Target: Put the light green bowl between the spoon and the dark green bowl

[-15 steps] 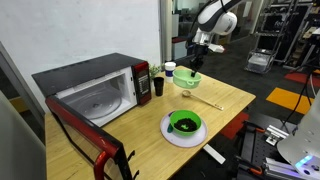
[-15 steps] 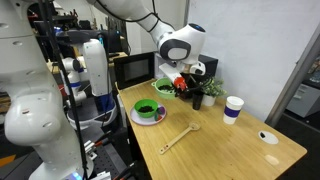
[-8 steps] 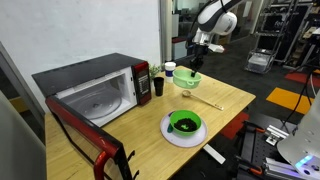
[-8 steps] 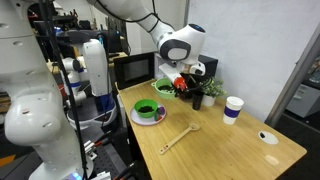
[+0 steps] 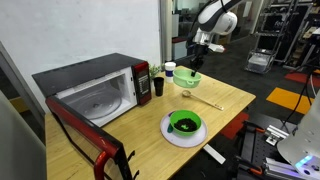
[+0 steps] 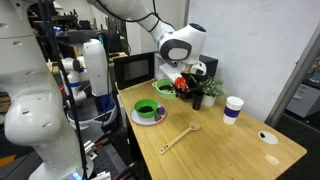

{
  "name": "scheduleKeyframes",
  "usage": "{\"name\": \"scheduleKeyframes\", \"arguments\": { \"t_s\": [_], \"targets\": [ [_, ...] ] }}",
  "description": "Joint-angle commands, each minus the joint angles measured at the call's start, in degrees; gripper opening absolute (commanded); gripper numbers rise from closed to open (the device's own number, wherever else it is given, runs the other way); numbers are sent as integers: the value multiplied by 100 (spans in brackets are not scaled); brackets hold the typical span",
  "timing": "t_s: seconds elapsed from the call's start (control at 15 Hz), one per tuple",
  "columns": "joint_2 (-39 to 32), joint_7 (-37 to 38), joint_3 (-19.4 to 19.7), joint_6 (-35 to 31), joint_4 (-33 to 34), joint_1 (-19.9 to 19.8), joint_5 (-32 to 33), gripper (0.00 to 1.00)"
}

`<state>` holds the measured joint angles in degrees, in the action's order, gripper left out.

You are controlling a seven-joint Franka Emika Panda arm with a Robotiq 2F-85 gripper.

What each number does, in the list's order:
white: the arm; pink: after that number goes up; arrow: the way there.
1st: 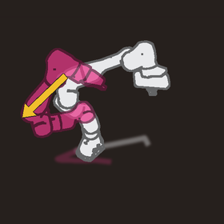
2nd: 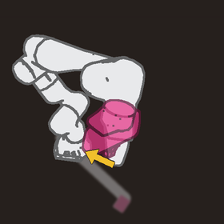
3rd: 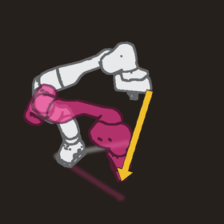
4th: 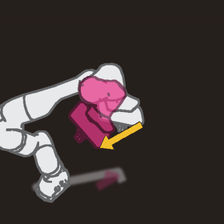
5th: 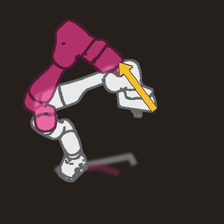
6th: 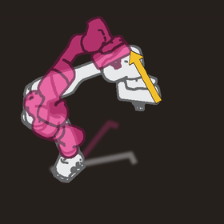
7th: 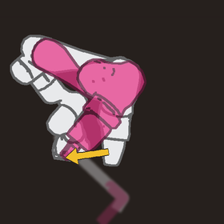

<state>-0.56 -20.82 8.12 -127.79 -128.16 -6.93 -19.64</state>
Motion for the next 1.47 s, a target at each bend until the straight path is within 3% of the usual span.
{"name": "scheduleKeyframes", "arguments": {
  "t_s": [0.0, 0.47, 1.4],
  "targets": [
    [12, -7, 115, -58, 83, -156, -135, 2],
    [-140, 118, 327, -160, 206, -320, -98, 2],
    [-1095, 553, 275, -300, 529, -470, 85, 2]
  ]
}}
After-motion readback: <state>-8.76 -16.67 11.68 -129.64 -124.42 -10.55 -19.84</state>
